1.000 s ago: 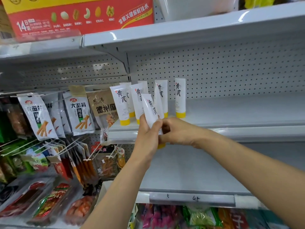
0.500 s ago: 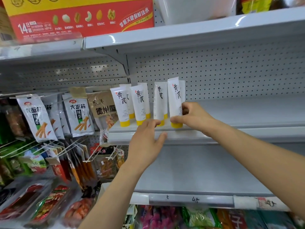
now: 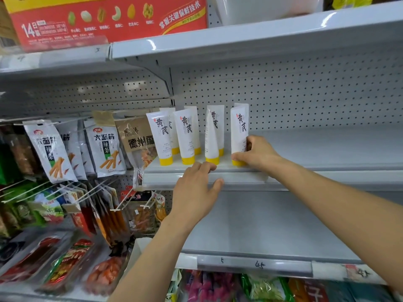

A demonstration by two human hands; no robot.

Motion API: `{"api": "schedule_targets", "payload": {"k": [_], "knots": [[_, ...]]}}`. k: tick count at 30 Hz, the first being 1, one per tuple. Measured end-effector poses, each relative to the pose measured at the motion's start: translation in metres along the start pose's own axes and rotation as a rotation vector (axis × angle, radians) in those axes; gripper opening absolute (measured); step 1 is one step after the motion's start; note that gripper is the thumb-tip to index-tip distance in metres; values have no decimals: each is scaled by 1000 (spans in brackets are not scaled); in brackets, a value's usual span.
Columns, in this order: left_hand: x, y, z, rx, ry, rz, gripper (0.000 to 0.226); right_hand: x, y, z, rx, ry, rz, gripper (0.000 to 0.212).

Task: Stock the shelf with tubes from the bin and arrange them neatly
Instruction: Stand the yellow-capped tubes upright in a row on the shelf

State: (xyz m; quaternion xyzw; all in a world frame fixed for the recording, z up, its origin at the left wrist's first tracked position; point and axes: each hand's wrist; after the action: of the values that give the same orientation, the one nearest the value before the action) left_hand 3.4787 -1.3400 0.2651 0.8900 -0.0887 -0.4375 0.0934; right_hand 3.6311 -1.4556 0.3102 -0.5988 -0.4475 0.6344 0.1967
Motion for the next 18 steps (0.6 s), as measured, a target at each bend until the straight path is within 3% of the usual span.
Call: {"api": "schedule_targets", "payload": {"k": [9,13,18], "knots": [[5,-1,1,4,-4,4,36,0,-3,1,10,-36,49,49],[2,-3,6,1,5,1,37,-6,-3,9,58,-39,85,41],[0,-11,25,2,28,18,36,-15,-3,48,-46,157,259,43]]}}
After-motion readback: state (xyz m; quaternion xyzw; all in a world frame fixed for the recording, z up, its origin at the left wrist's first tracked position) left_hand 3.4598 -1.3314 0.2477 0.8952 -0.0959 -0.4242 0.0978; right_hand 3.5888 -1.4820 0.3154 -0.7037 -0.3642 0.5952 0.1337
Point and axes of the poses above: each hand's wrist, its own z-axis away from the middle knuckle, its own x-axis out of the palm, y = z × x, and after that the axes turned 14 degrees about x, right-handed
